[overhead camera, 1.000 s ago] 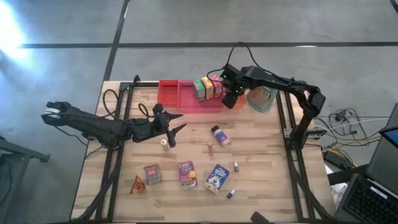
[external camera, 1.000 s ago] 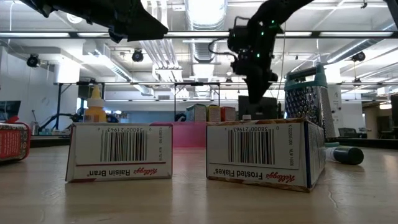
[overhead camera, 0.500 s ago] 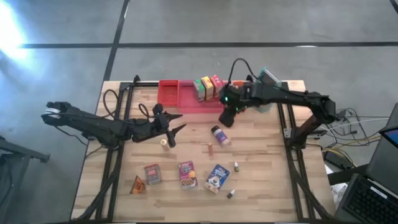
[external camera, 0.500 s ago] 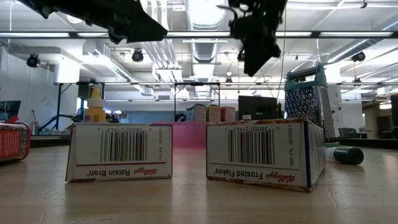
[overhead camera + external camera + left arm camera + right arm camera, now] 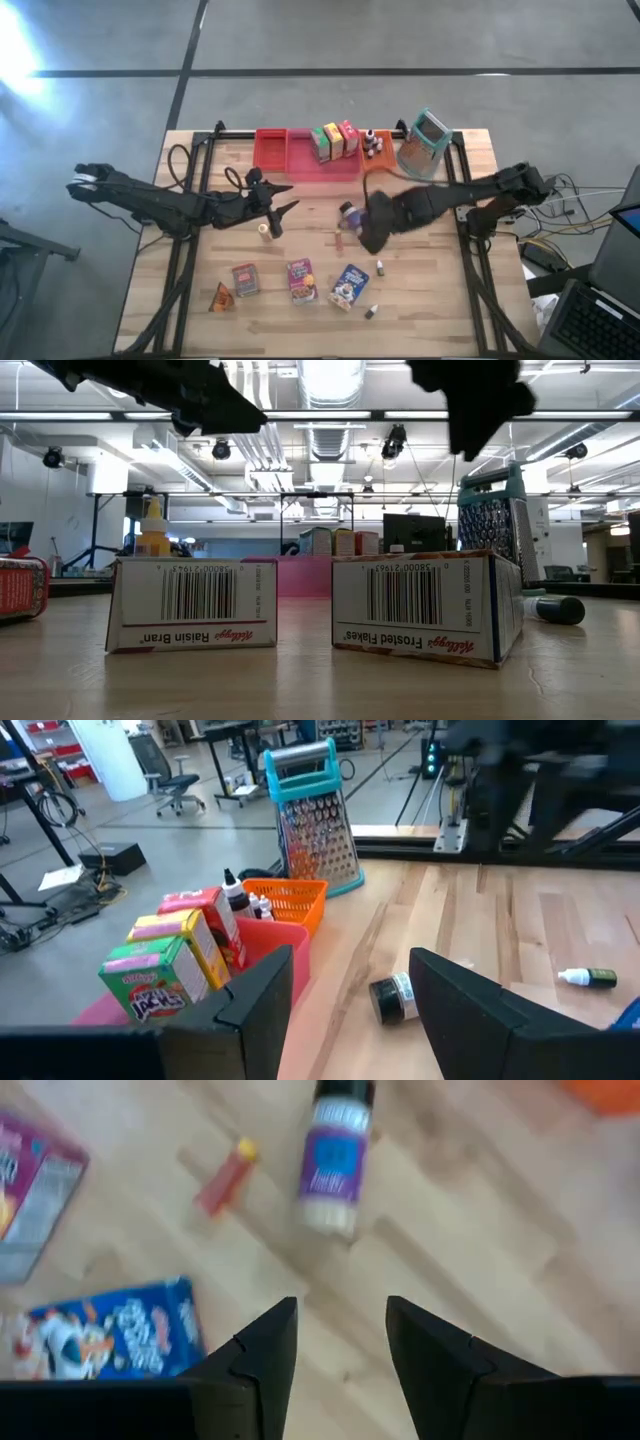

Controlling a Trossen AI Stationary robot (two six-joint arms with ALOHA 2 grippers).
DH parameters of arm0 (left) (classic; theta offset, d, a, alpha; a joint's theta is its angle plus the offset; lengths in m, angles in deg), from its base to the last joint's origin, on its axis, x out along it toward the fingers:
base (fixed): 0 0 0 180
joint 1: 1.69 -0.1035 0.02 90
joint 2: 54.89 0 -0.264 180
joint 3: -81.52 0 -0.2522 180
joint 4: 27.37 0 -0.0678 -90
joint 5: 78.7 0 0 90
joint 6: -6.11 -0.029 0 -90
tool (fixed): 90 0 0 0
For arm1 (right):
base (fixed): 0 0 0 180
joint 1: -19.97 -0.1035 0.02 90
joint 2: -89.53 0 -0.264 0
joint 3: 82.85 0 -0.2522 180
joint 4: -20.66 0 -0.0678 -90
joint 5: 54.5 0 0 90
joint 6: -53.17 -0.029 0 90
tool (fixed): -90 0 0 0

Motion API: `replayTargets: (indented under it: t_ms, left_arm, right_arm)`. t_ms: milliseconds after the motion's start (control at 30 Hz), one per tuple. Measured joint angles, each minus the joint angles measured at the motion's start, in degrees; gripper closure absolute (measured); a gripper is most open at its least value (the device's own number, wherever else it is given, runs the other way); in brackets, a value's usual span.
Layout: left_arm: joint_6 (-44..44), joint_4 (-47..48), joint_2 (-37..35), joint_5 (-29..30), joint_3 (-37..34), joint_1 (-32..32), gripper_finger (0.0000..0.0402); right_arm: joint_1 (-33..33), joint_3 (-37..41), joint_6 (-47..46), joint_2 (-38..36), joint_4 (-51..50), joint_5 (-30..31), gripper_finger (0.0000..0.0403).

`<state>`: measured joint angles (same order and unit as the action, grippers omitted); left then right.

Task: Pick & Place Kitchen Items
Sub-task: Put the green food coloring bottle into the orange bin

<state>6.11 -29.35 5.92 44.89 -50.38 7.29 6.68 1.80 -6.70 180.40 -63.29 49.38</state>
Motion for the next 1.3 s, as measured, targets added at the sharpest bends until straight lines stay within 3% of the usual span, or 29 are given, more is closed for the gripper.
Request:
replayTargets:
  t_ms: [233, 467, 1000, 1300]
  left_arm:
    - [1.5, 0.3, 0.0, -0.1, 0.0, 0.0, 0.0195]
    - [4.6, 0.7, 0.0, -3.5, 0.0, 0.0, 0.0195]
    - [9.7, 4.6, 0.0, -5.8, -1.0, 0.0, 0.0195]
    - [10.0, 4.2, 0.0, -5.7, -1.0, 0.0, 0.0195]
  right_arm:
    - [-9.7, 4.6, -17.4, 0.0, 0.1, 0.1, 0.0278]
    - [-13.0, 11.5, -32.9, 0.0, 5.3, 0.8, 0.0281]
    - [-12.5, 24.7, -37.0, 0.1, 24.8, -2.5, 0.0211]
    - [-11.5, 27.9, -34.2, 0.1, 31.9, -3.7, 0.0221]
